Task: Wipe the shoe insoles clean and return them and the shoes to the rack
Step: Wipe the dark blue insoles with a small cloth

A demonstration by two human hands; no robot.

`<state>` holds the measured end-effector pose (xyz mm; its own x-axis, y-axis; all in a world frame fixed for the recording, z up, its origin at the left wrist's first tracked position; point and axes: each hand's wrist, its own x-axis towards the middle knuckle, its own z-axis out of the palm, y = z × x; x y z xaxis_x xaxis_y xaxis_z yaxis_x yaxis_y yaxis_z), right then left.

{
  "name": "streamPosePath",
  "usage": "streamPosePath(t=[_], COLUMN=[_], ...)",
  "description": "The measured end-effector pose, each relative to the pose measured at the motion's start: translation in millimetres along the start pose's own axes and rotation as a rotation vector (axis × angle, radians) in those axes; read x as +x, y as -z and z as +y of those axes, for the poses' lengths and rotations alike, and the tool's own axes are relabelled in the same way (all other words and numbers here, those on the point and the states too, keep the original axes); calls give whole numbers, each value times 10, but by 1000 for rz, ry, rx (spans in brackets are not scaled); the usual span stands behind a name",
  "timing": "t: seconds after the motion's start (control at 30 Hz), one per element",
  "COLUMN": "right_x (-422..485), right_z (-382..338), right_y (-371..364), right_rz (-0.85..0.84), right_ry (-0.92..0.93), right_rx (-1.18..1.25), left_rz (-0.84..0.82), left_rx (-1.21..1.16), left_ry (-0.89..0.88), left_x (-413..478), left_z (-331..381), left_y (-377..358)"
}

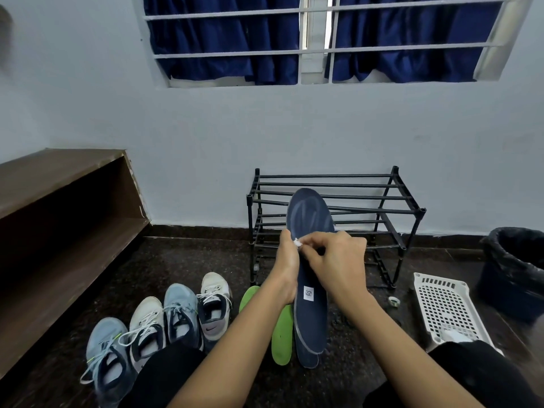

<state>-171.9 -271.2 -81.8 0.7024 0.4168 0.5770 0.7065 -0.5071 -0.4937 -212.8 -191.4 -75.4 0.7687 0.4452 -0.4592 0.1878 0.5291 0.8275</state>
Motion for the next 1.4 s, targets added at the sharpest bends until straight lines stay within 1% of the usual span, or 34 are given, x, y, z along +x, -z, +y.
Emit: streamPosePath(t=[0.13, 0.2, 0.33, 0.47, 0.53, 0.63, 0.77, 0.9, 1.0, 1.1, 1.17, 1.23, 1.4], right_x=[115, 121, 51, -1, -37, -25, 124, 130, 63, -1, -49, -50, 115], right_z=[107, 134, 106, 93, 67, 47, 112, 99, 76, 28, -8, -17, 47], right_y=[38, 46, 13, -1, 5, 40, 117, 116, 96, 91, 65, 60, 145], right_rz=[16, 13, -27, -66, -88, -72, -36, -25, -28, -84, -87, -60, -16], right_ry=[-93, -109, -63, -71, -52, -12, -45, -21, -11, -12, 48, 77, 17], right_rx=[16, -9, -92, 43, 60, 9, -15, -53, -28, 46, 27, 0, -24], left_rz=[-5, -10, -11, 4, 16, 3, -65, -91, -74, -21, 2, -1, -57], left_rx=[58, 81, 91, 68, 36, 16, 11, 22, 59, 54, 37, 29, 4], left_ry=[-48, -38, -14, 1, -5, -14, 1, 11, 2, -10, -32, -33, -7], left_x=[-86, -111, -129, -97, -69, -73, -116, -157, -152, -105, -89, -96, -165], left_z=[-138, -176, -125, -14, 21, 8, -94, -108, -36, 47, 74, 67, -33], left_y=[-121, -149, -111, -39, -17, -34, -122, -136, -93, -25, 0, -5, -90])
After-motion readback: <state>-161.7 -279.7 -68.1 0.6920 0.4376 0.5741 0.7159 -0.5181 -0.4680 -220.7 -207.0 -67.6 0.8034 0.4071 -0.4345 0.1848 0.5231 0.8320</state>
